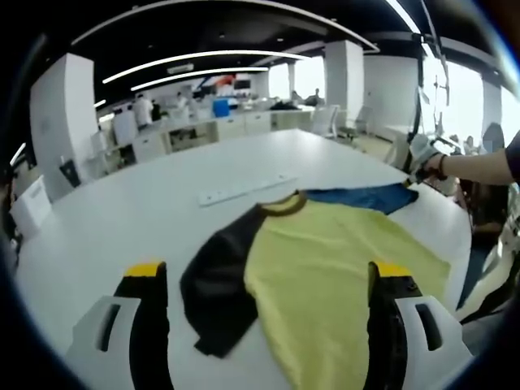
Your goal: Fold the garment on the visible template until the final outline fits inside the template.
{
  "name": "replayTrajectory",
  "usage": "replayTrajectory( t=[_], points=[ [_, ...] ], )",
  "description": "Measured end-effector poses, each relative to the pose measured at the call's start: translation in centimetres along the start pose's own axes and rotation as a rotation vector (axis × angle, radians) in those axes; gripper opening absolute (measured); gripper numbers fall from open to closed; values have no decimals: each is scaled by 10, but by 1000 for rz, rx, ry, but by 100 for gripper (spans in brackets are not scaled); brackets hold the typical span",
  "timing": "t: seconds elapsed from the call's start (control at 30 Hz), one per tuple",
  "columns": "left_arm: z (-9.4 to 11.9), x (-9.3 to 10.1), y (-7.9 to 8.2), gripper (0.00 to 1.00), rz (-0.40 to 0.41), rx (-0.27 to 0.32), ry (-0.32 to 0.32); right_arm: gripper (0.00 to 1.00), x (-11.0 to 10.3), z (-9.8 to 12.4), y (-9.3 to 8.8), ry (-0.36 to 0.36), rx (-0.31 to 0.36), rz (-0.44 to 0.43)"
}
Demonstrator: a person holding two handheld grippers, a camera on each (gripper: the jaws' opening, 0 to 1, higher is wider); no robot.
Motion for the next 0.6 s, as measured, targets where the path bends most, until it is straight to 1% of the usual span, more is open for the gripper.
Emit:
replayTrajectory(
  t=[0.1, 0.17, 0.2, 0.23, 0.27, 0.33, 0.37, 0.4, 0.43, 0.47, 0.57, 0.6],
  points=[
    [2, 0, -1, 99, 2, -6, 0, 0, 0, 0, 0, 4, -3, 1],
    [5, 1, -1, 99, 4, -9, 2, 1, 0, 1, 1, 16, 1, -35],
    [6, 1, 0, 99, 9, -10, 2, 4, 1, 4, 1, -3, 7, -89],
    [7, 1, 0, 99, 11, -12, 2, 8, 3, 7, 2, -12, 8, -101],
    [8, 2, 0, 99, 11, -10, 0, 14, 3, 9, 4, 1, 20, -97],
    [9, 2, -1, 99, 12, -11, 0, 24, 3, 12, 3, 12, 9, -126],
    [9, 2, -1, 99, 13, -10, 0, 30, 1, 13, 3, 32, 3, -143],
    [10, 2, -1, 99, 14, -9, -3, 32, 0, 14, 2, 51, 0, -153],
    [10, 2, -1, 99, 14, -8, -1, 32, -1, 16, 0, 66, -10, -169],
    [11, 1, -1, 99, 14, -7, 1, 32, -1, 16, -1, 70, -14, -168],
    [13, 2, 0, 99, 16, -4, 3, 31, -4, 19, -11, 88, -59, -150],
    [14, 2, 0, 99, 16, -2, 3, 31, -4, 20, -13, 90, -62, -149]
  ],
)
Point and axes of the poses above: the point that each gripper's makers call its tool centre point, and the gripper's own axes: z roughly backward along the fingers, x roughly to its right, y roughly out of its top, the point moved 6 cm from there along z, roughly backward along the fingers, and after that the axes turned 2 degrees about x, right-handed, at the moved point
